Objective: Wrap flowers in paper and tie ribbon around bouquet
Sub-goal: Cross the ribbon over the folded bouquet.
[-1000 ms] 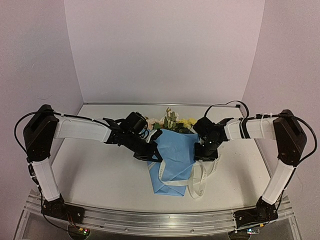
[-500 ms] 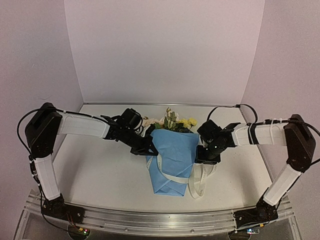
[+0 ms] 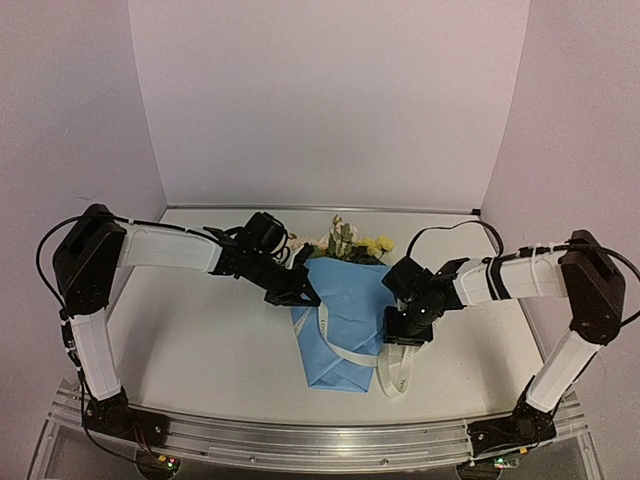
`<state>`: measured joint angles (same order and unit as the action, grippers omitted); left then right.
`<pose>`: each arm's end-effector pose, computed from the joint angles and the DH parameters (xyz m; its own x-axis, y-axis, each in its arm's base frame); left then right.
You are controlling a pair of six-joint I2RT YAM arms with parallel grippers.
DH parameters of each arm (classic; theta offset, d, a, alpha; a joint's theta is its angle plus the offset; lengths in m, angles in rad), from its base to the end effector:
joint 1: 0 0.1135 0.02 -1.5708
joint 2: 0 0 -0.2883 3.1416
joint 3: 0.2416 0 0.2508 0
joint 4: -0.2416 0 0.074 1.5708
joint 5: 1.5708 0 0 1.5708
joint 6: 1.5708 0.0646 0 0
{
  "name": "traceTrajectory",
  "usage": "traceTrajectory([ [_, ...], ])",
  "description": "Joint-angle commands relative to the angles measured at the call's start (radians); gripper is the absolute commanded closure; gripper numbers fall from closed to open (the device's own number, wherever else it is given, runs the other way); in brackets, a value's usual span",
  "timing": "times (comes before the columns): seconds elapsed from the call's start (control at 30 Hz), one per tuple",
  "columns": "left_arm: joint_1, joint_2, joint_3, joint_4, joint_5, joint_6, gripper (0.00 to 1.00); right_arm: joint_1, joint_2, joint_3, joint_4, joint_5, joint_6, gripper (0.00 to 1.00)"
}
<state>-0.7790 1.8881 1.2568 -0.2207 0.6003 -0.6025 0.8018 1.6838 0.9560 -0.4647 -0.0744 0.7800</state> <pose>0.2773 -0.3251 0.1963 -0.9198 0.2510 -0.3016 0.3922 0.5681 -0.7234 0.2228 0.2372 0.1541 -0.9768 -0.0009 -0.2140 -0.0685 0.9486 0.3089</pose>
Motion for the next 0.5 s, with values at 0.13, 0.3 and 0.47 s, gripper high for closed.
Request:
traceTrajectory([
  [0.13, 0.009, 0.0, 0.054, -0.001, 0.006, 0.016, 1.0, 0.025, 0.032, -0.054, 0.113, -0.039, 0.114, 0.67],
  [0.3, 0.012, -0.001, 0.053, -0.004, 0.006, 0.019, 1.0, 0.025, 0.034, -0.082, 0.16, -0.04, 0.157, 0.77],
  [0.47, 0.016, -0.006, 0.056, -0.003, 0.011, 0.026, 1.0, 0.025, -0.074, -0.101, 0.115, 0.025, 0.162, 0.97],
])
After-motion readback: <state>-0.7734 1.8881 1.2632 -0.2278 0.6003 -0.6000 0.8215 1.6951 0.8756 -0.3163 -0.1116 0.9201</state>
